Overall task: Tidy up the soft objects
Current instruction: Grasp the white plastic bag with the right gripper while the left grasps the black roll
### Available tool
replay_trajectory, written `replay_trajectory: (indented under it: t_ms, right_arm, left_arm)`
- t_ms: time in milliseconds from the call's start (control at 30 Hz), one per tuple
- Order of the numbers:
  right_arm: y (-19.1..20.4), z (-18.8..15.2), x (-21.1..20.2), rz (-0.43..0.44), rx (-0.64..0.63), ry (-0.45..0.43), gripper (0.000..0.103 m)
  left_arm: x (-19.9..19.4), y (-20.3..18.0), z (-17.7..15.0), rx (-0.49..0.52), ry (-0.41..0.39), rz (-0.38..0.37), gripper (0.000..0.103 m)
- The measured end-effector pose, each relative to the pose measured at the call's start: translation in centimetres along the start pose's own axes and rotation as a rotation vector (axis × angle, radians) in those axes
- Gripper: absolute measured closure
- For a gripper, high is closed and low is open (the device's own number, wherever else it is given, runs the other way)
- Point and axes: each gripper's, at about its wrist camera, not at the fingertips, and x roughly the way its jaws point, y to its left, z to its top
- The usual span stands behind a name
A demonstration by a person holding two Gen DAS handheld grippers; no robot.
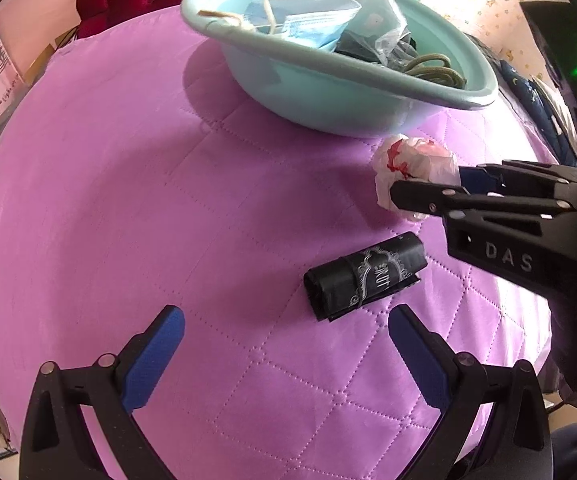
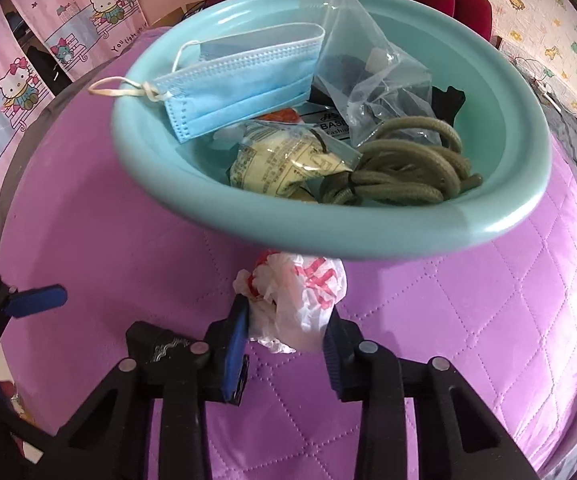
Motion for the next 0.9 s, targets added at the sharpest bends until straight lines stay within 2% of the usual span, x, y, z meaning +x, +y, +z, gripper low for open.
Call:
replay_trajectory:
  t_ms: [133, 233, 667, 900]
  right_arm:
    - [0.0, -0.5, -1.0, 0.013, 0.016, 0.0, 0.069]
    - [-1.5, -1.4, -1.7, 0.023, 0.039, -0.005, 0.069]
    - [-3.1, -3.2, -3.5, -0.003, 0.111, -0.03, 0.069]
    - [-5.1, -4.1, -2.9, -0.019, 0.152, -0.033, 0.069]
  left_arm:
    - [0.0, -0.8, 0.7, 0.035, -0.009, -0.004, 0.0]
    - [0.1, -1.6, 1.3, 0.055, -0.012, -0.008, 0.0]
    - [0.8, -5.2, 2.6, 0.149, -0.036, -0.019, 0.0]
    - [2.4, -7.2, 3.6, 0.218, -0.04, -0.019, 0.0]
